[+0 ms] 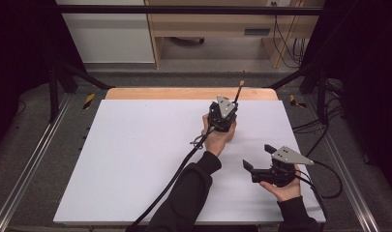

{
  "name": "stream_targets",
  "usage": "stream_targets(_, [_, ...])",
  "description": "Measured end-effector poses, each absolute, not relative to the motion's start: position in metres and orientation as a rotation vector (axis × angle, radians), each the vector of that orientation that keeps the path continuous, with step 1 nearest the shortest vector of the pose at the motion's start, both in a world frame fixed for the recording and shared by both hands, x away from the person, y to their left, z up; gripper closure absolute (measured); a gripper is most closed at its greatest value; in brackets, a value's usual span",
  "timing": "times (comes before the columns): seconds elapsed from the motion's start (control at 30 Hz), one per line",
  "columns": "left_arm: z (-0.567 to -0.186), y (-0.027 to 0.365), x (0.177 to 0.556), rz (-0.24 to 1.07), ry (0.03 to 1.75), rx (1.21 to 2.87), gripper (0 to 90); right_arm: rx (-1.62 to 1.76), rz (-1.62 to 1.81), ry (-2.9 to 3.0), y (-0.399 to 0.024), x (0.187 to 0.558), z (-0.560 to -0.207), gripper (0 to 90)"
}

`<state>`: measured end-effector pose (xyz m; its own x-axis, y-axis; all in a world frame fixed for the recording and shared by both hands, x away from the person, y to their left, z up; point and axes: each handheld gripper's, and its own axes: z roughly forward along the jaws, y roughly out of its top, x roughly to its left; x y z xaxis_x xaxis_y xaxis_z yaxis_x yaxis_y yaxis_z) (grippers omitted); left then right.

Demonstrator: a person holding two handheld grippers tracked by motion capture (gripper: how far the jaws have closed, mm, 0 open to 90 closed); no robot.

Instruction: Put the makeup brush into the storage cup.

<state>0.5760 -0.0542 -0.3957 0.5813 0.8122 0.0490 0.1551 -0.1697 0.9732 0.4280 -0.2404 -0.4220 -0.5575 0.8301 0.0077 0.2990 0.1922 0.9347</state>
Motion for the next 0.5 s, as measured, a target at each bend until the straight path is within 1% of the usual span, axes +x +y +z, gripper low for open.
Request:
stream_targets(0.2, [-0.408,-0.055,0.584,0.720,0.836,1.703,83.5,1.058,1.361,1.962,-0.240,0.428,-0.421,4.0])
stream_targets(0.5, [-0.422,-0.055,0.585,0.707,0.862,1.737,83.4,1.058,1.364,1.965,-0.240,0.427,-0.421,4.1])
